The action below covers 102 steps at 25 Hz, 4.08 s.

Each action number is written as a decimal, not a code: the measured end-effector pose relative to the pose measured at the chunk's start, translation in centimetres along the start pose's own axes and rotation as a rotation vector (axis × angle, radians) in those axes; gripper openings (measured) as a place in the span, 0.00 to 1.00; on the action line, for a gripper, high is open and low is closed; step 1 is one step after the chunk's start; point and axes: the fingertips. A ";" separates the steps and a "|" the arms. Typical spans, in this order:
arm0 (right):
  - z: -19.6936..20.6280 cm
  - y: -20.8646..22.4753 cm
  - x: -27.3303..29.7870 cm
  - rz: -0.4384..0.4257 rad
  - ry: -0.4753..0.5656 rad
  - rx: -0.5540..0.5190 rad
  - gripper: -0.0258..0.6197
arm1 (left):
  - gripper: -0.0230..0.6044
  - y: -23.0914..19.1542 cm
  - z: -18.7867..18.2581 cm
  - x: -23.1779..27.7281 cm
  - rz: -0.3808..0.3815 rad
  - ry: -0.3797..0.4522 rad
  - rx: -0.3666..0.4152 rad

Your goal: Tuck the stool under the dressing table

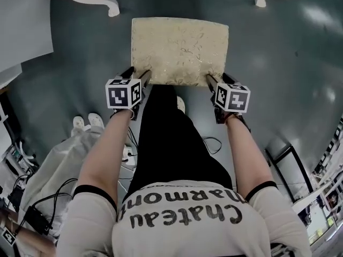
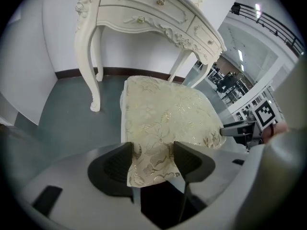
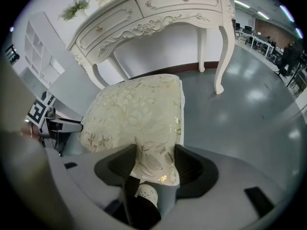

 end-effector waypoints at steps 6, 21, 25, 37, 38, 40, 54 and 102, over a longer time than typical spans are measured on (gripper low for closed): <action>0.1 -0.1 0.3 0.006 0.043 -0.003 0.47 | 0.48 -0.2 0.1 0.2 -0.042 0.092 -0.001; -0.9 -0.1 -1.2 0.083 0.127 -0.003 0.47 | 0.48 0.5 -0.1 -1.5 -0.062 0.173 -0.017; -1.5 -0.4 -0.9 0.125 0.135 0.027 0.47 | 0.48 -0.3 -1.0 -1.1 -0.068 0.183 -0.032; -10.8 1.6 0.6 0.163 0.190 0.005 0.47 | 0.48 -1.1 -9.4 1.8 -0.057 0.225 -0.053; -11.3 1.8 0.7 0.165 0.194 -0.001 0.47 | 0.48 -1.1 -9.8 2.0 -0.059 0.235 -0.058; -12.2 1.7 0.8 0.159 0.206 -0.019 0.47 | 0.48 -1.2 -10.2 1.8 -0.069 0.260 -0.072; -21.2 1.8 0.2 0.025 0.313 -0.154 0.47 | 0.48 -0.9 -15.8 1.3 -0.194 0.481 -0.165; -36.2 -2.2 4.1 -0.234 0.752 -0.240 0.46 | 0.49 -8.7 -28.6 2.8 -0.259 0.889 0.027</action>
Point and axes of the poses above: the fingertips, and each gripper's own axes: x forward along the fingers, y to its right, z out of its underside, and after that the axes turned 6 degrees about x, right-handed
